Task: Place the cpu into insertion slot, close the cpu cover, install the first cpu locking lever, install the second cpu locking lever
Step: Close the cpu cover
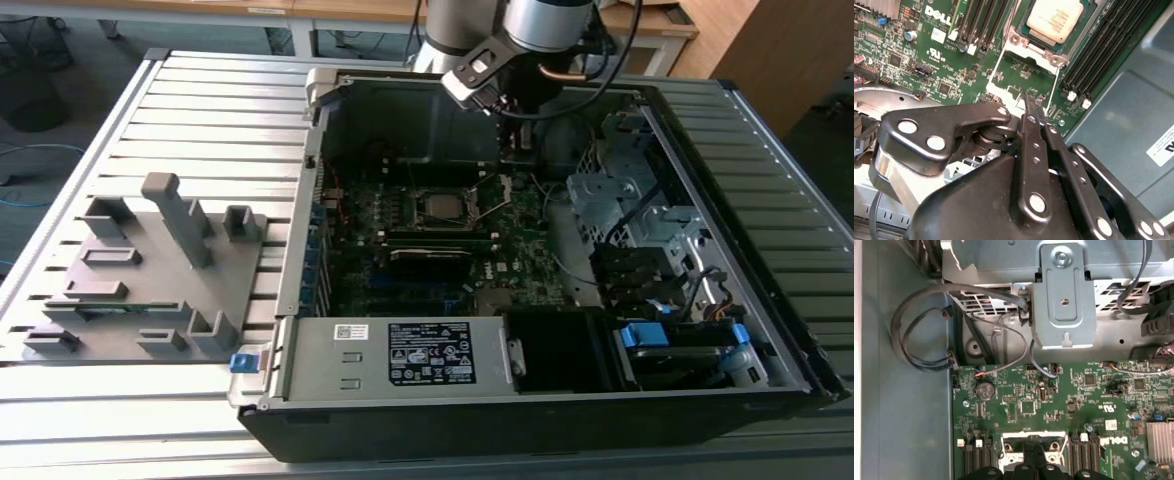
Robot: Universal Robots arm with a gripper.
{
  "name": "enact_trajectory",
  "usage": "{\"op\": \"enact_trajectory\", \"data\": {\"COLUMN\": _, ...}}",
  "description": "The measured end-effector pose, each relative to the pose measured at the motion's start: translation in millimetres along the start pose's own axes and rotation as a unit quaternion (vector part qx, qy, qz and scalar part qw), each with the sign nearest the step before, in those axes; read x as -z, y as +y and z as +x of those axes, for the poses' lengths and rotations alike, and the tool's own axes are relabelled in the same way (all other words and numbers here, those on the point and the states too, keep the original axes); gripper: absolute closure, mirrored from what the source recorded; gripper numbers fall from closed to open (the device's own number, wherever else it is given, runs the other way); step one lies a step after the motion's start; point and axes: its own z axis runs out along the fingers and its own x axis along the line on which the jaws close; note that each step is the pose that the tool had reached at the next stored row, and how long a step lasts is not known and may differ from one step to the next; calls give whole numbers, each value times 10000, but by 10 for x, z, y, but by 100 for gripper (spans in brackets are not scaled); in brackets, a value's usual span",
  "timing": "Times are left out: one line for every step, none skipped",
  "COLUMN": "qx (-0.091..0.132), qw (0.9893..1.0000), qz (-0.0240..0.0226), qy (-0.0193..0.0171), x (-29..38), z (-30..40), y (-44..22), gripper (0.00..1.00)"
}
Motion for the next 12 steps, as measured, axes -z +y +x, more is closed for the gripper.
{"op": "enact_trajectory", "data": {"qx": 0, "qw": 10000, "qz": 8, "qy": -2, "x": -1, "z": 1, "y": 14, "gripper": 90}}
{"op": "enact_trajectory", "data": {"qx": 0, "qw": 10000, "qz": 16, "qy": -2, "x": -3, "z": 2, "y": 28, "gripper": 90}}
{"op": "enact_trajectory", "data": {"qx": 1, "qw": 10000, "qz": 26, "qy": -3, "x": -4, "z": 3, "y": 42, "gripper": 90}}
{"op": "enact_trajectory", "data": {"qx": 0, "qw": 10000, "qz": 35, "qy": -3, "x": -6, "z": 4, "y": 56, "gripper": 90}}
{"op": "enact_trajectory", "data": {"qx": 0, "qw": 10000, "qz": 43, "qy": -4, "x": -6, "z": 5, "y": 68, "gripper": 90}}
{"op": "enact_trajectory", "data": {"qx": 1, "qw": 10000, "qz": 47, "qy": -5, "x": -7, "z": 5, "y": 76, "gripper": 90}}
{"op": "enact_trajectory", "data": {"qx": 1, "qw": 10000, "qz": 47, "qy": -5, "x": -7, "z": 6, "y": 78, "gripper": 90}}
{"op": "enact_trajectory", "data": {"qx": 0, "qw": 10000, "qz": 48, "qy": -5, "x": -7, "z": 5, "y": 78, "gripper": 90}}
{"op": "enact_trajectory", "data": {"qx": 0, "qw": 10000, "qz": 47, "qy": -5, "x": -7, "z": 5, "y": 78, "gripper": 90}}
{"op": "enact_trajectory", "data": {"qx": 0, "qw": 10000, "qz": 47, "qy": -4, "x": -7, "z": 5, "y": 78, "gripper": 90}}
{"op": "enact_trajectory", "data": {"qx": 0, "qw": 10000, "qz": 46, "qy": -4, "x": -8, "z": 5, "y": 79, "gripper": 90}}
{"op": "enact_trajectory", "data": {"qx": 1, "qw": 10000, "qz": 43, "qy": 1, "x": -10, "z": 5, "y": 79, "gripper": 90}}
